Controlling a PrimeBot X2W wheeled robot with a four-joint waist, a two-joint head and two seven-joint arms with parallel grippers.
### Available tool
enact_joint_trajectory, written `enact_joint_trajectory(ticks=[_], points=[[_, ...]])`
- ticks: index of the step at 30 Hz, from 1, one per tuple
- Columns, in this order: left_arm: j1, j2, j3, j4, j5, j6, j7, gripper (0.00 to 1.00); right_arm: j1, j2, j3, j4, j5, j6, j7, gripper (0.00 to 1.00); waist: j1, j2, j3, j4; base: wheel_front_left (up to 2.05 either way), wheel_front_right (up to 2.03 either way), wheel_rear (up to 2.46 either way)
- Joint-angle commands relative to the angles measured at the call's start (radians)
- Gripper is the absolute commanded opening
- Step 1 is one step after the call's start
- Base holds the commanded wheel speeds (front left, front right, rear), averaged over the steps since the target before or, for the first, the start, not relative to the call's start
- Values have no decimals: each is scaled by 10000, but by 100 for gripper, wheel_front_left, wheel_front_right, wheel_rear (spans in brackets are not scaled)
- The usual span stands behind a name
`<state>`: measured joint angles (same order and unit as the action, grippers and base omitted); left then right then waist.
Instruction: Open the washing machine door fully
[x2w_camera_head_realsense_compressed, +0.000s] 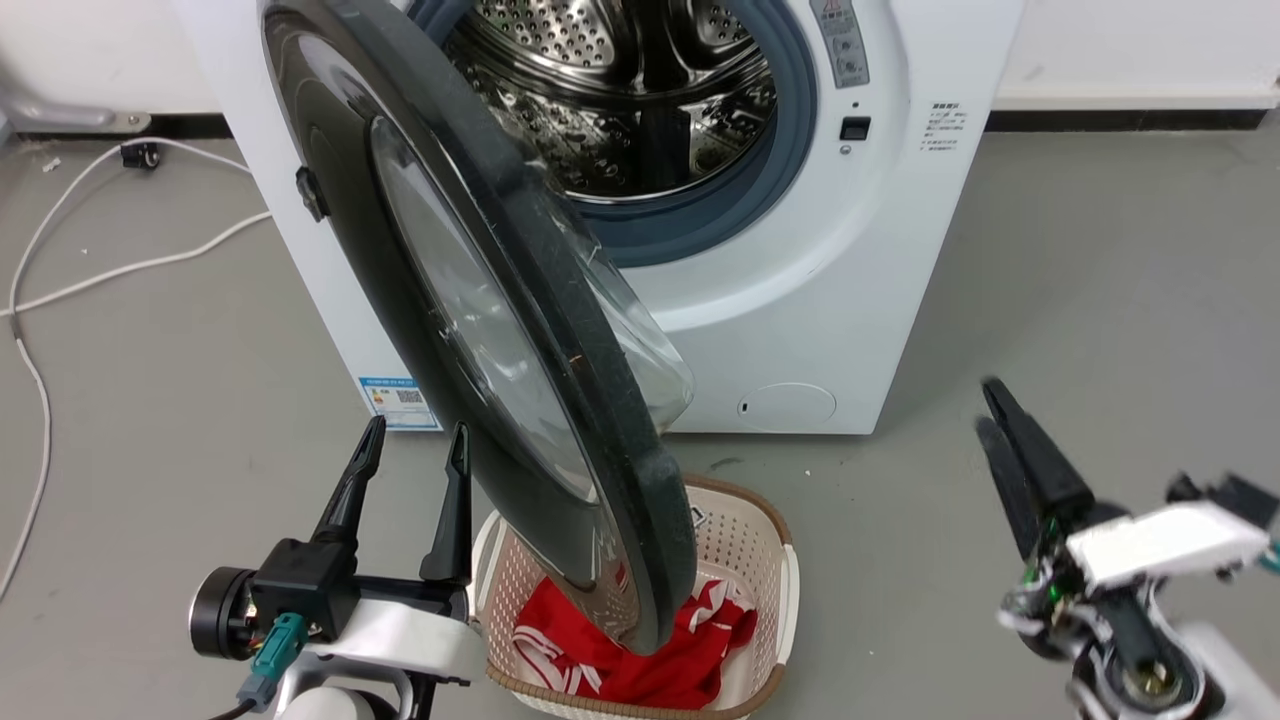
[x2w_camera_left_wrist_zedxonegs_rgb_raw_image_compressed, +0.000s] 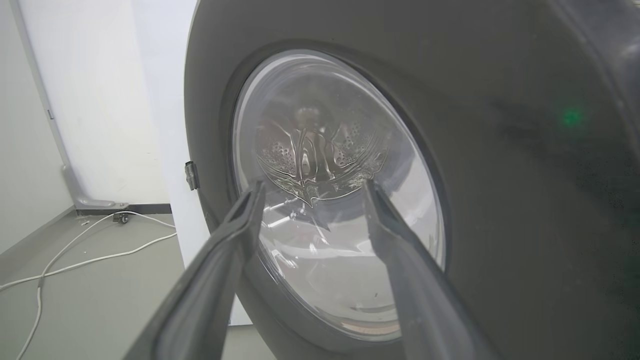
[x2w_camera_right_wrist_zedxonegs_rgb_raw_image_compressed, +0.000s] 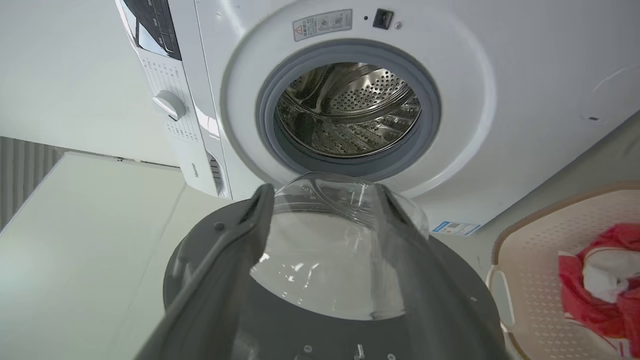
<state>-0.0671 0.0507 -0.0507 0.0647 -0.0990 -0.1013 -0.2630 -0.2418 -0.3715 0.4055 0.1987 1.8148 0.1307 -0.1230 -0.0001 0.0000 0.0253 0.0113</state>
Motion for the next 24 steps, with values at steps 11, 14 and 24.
enact_joint_trajectory(ticks=[11, 14, 24], points=[[202, -6, 253, -63, 186, 24, -25, 100, 462, 1068, -2280, 1459, -7210, 0, -1407, 100, 1, 0, -8, -246, 0, 0, 0], [172, 21, 315, -66, 221, 6, -25, 100, 729, 1724, -3602, 881, -10477, -1, -1412, 100, 1, 0, 14, -256, 0, 0, 0], [112, 87, 425, -85, 350, -31, -25, 100, 1725, 3108, -4780, -1753, -17207, -3, -1348, 100, 1, 0, 40, -231, 0, 0, 0]])
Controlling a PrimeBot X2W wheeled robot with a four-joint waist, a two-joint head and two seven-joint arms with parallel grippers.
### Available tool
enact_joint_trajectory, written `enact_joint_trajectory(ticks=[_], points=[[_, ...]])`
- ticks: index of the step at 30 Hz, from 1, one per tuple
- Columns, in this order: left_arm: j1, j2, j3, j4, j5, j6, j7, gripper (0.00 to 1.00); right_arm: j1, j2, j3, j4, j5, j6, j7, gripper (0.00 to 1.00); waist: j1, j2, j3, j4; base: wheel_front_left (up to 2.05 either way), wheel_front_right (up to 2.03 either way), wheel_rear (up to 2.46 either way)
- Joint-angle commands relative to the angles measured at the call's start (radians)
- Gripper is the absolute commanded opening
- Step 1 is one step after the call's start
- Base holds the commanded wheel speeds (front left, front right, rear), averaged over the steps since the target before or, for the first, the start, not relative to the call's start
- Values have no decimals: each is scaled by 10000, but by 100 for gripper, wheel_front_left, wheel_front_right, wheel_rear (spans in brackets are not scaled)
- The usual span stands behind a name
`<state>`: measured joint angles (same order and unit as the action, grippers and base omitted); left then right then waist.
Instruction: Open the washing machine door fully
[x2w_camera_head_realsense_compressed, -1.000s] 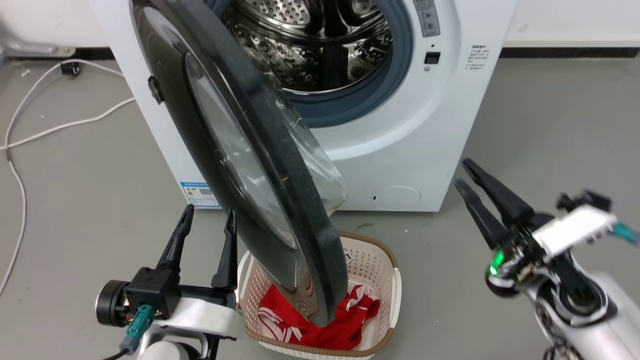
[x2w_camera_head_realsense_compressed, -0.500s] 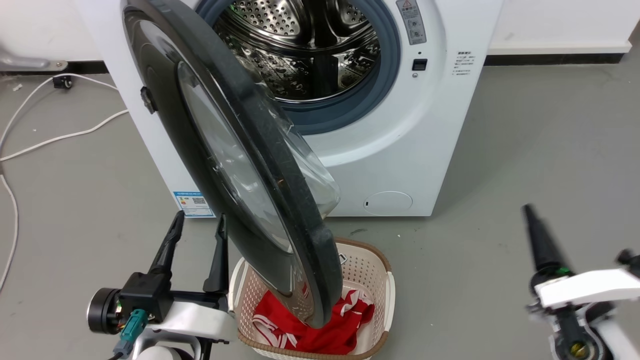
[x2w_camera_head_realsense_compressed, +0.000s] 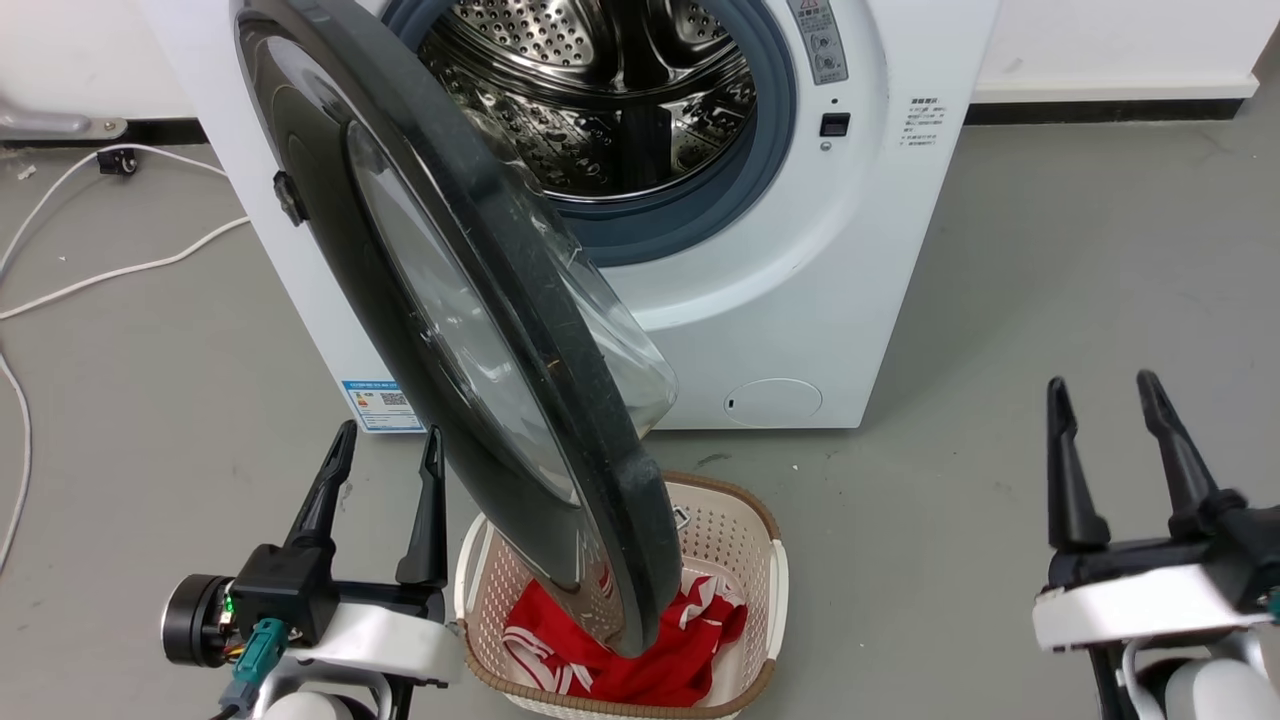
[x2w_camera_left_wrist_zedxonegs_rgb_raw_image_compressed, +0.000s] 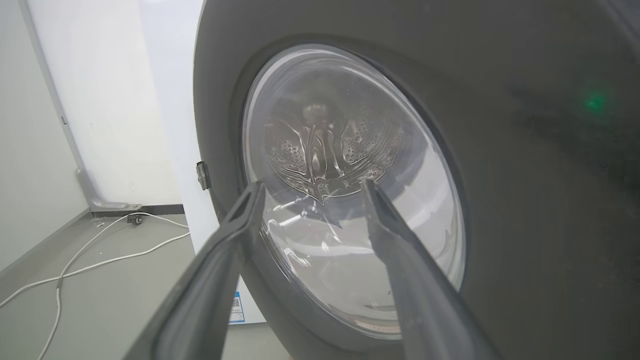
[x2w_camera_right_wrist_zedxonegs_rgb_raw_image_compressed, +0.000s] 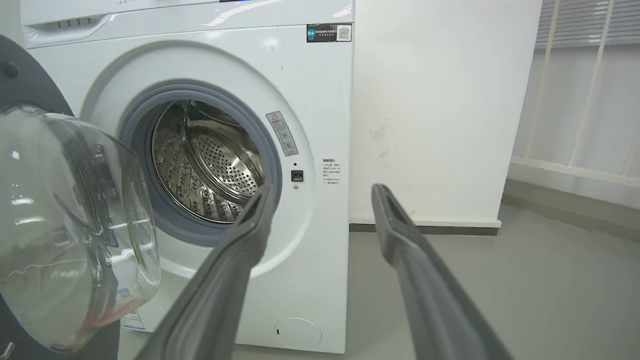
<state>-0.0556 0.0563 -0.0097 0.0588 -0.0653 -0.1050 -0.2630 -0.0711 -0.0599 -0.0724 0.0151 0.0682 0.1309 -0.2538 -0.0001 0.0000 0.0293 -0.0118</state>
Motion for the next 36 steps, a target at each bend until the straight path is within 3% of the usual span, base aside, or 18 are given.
enact_joint_trajectory(ticks=[1, 5, 29, 30, 31, 32, 36], points=[[-1, 40, 25, -26, 17, 1, -25, 100, 134, 34, 8, -94, -76, -5, 28, 100, 1, 0, -1, 6, 0, 0, 0], [11, 62, 35, -18, 82, -20, -25, 100, 637, 109, 154, -519, -906, -5, 249, 100, 1, 0, -16, 27, 0, 0, 0], [47, 48, -96, 27, 184, -58, -25, 100, 861, 116, 446, 190, -20, -5, 153, 100, 1, 0, -89, -13, 0, 0, 0], [41, 47, -107, -14, 186, -61, -25, 90, 856, 115, 453, 206, -11, -5, 150, 100, 1, 0, -90, -12, 0, 0, 0], [39, 48, -112, -60, 196, -66, -25, 64, 852, 115, 459, 221, 8, -5, 147, 100, 1, 0, -92, -12, 0, 0, 0], [50, 52, -127, -72, 199, -71, -25, 0, 844, 115, 468, 230, 11, -5, 149, 100, 1, 0, -88, -12, 0, 0, 0], [-57, 64, -83, -245, 193, -55, -25, 0, 791, 115, 496, 275, 40, -5, 151, 100, 1, 0, -67, -10, 0, 0, 0]])
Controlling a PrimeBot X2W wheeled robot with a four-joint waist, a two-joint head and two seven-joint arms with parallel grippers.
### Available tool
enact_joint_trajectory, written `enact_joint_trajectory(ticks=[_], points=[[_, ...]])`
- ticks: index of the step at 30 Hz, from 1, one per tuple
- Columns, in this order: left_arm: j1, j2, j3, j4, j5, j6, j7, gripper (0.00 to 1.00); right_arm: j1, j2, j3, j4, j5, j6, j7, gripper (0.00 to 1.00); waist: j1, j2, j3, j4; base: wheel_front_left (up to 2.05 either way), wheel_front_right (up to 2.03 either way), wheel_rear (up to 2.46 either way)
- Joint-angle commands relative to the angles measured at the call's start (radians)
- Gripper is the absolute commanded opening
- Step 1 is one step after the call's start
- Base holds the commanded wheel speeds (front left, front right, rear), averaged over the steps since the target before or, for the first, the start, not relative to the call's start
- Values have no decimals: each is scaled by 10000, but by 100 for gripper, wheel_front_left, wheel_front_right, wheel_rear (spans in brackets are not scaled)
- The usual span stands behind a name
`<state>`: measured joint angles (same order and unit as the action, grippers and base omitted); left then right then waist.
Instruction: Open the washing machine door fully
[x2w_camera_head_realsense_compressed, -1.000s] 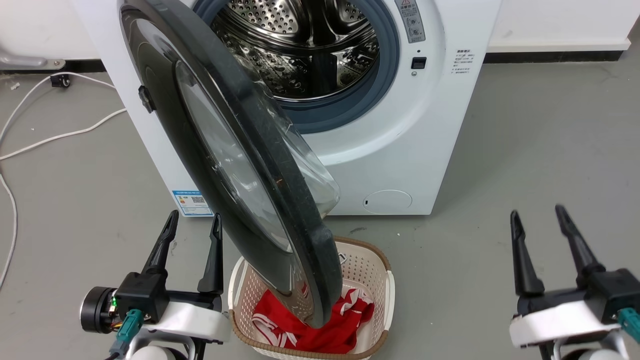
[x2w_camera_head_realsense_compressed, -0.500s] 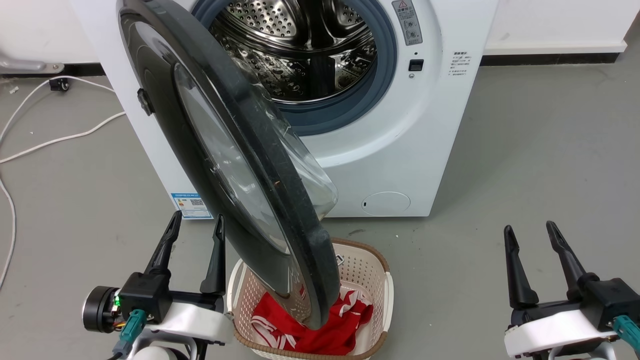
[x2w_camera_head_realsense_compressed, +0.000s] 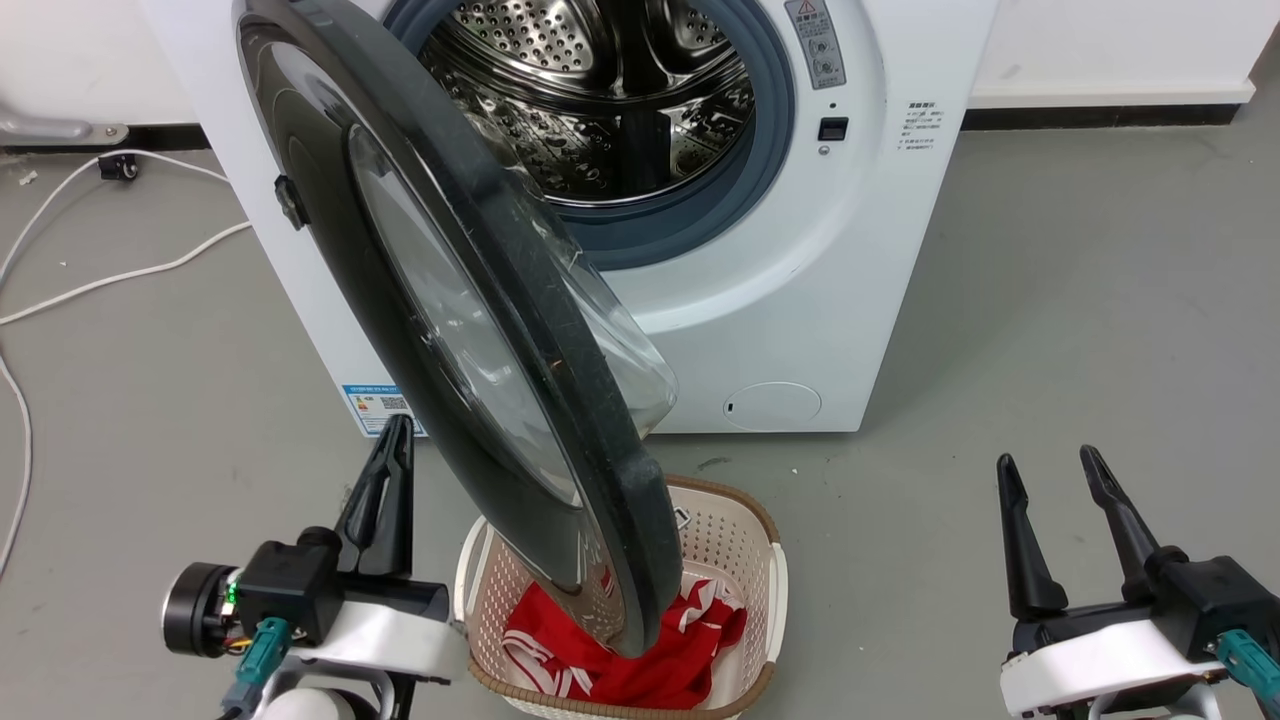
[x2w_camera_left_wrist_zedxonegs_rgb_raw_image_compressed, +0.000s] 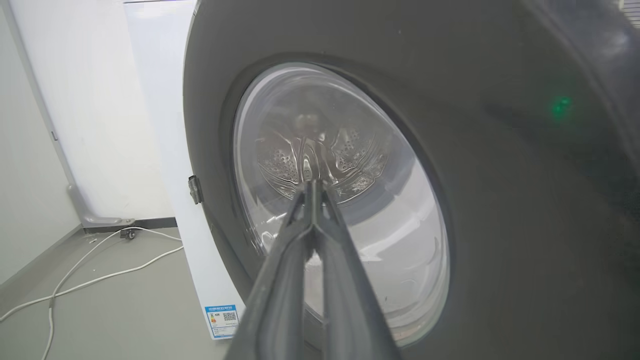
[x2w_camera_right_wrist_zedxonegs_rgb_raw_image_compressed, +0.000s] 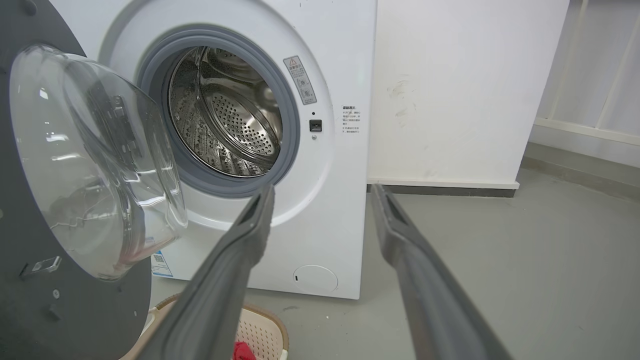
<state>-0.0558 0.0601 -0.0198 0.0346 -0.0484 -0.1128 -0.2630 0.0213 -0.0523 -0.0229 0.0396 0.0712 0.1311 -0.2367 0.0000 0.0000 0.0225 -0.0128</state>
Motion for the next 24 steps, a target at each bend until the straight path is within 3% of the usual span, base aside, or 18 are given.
enact_joint_trajectory(ticks=[1, 16, 24], points=[[-91, 24, 41, -113, 26, 58, -25, 0, -145, 38, -5, 36, 27, -7, -21, 100, 0, 0, 11, 4, 0, 0, 0], [-836, -24, 214, -3419, 206, 446, -23, 0, -215, 39, -73, 186, 168, -5, -65, 100, 0, 0, 2, 94, 0, 0, 0], [-1634, -36, -700, -5220, 269, 178, -20, 0, -248, 38, -96, 178, 192, -5, -45, 100, 0, 0, 77, 158, 0, 0, 0]])
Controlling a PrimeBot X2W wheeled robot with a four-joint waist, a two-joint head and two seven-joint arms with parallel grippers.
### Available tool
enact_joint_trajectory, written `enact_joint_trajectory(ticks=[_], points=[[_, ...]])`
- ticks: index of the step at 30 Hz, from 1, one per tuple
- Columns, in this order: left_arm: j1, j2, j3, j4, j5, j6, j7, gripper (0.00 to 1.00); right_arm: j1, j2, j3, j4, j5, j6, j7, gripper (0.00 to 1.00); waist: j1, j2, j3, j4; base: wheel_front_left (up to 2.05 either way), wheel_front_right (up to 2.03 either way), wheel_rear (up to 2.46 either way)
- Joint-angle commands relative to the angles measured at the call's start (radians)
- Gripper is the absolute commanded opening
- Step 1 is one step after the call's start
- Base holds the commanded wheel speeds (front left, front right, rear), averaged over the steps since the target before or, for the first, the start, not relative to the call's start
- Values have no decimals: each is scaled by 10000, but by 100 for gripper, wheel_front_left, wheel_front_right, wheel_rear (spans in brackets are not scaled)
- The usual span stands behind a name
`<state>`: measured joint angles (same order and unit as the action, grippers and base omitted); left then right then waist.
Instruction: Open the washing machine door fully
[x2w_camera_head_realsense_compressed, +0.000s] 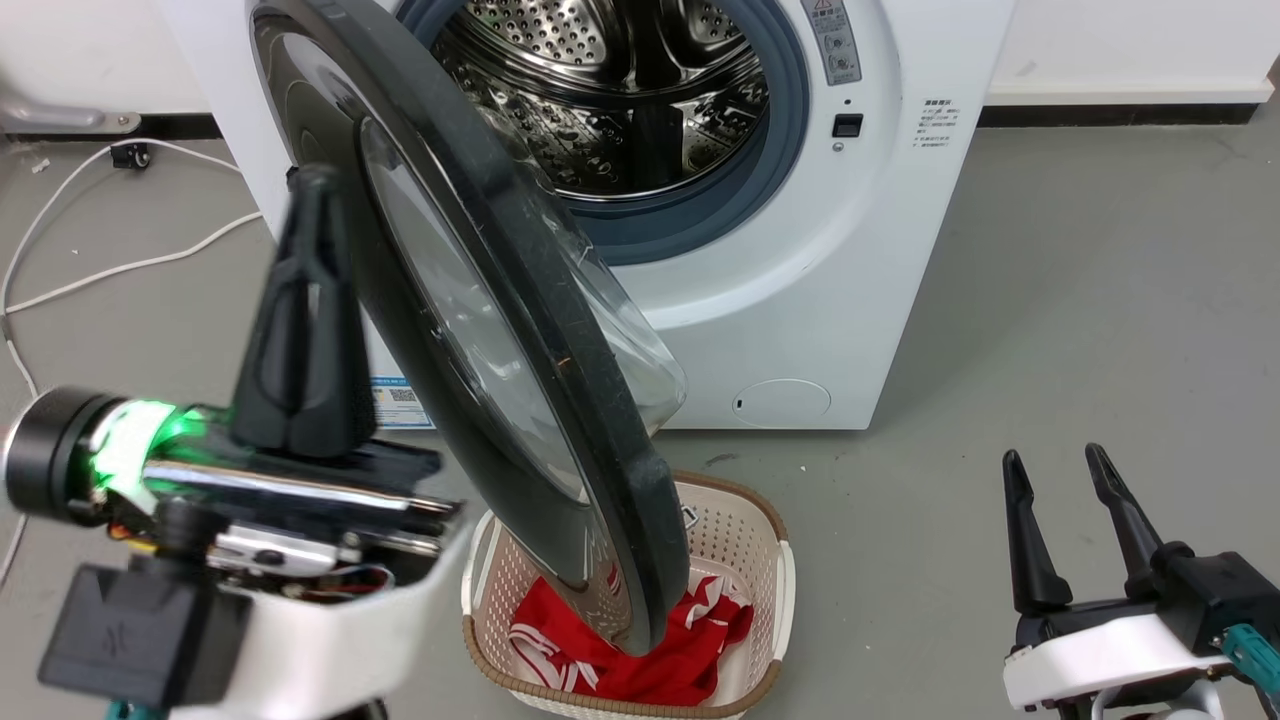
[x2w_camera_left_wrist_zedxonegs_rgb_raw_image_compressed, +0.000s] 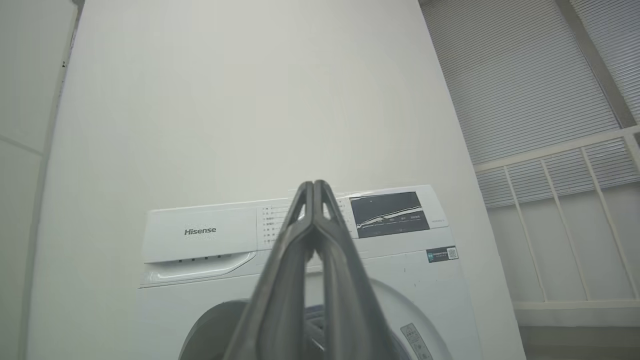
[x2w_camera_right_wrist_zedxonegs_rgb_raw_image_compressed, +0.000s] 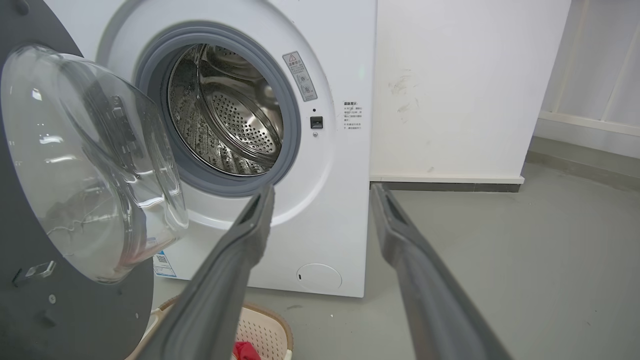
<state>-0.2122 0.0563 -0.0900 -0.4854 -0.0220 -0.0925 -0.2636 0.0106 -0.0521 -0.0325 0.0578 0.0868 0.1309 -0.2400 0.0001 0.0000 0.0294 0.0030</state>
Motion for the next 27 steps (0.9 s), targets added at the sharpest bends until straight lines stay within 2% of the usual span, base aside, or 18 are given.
enact_joint_trajectory(ticks=[1, 5, 6, 13, 21, 27], points=[[-183, 2, -196, -162, -24, -51, -14, 0, -140, 36, -1, 3, 42, -5, 0, 100, -1, 0, 21, 1, 0, 0, 0], [-347, -10, -1446, -375, -312, -232, -10, 0, -167, 36, 28, 30, 98, -5, 14, 100, -1, 0, 66, -18, 0, 0, 0], [-40, -6, -2414, -2, -704, -316, 7, 0, -150, 36, 42, 78, 127, -5, 57, 100, -1, 0, 61, -36, 0, 0, 0], [905, 142, -4035, 1064, -1681, -357, 811, 0, -115, 36, 66, 174, 197, -5, 88, 100, -1, 0, 60, -67, 0, 0, 0], [1645, 474, -4457, 2497, -2153, -287, 2026, 0, -110, 36, 76, 246, 282, -5, 123, 100, -1, 0, 136, 21, 0, 0, 0], [1358, 427, -4359, 3412, -2117, -51, 2158, 0, -225, 36, 170, 301, 289, -3, 153, 100, -1, 0, 197, 3, 0, 0, 0]])
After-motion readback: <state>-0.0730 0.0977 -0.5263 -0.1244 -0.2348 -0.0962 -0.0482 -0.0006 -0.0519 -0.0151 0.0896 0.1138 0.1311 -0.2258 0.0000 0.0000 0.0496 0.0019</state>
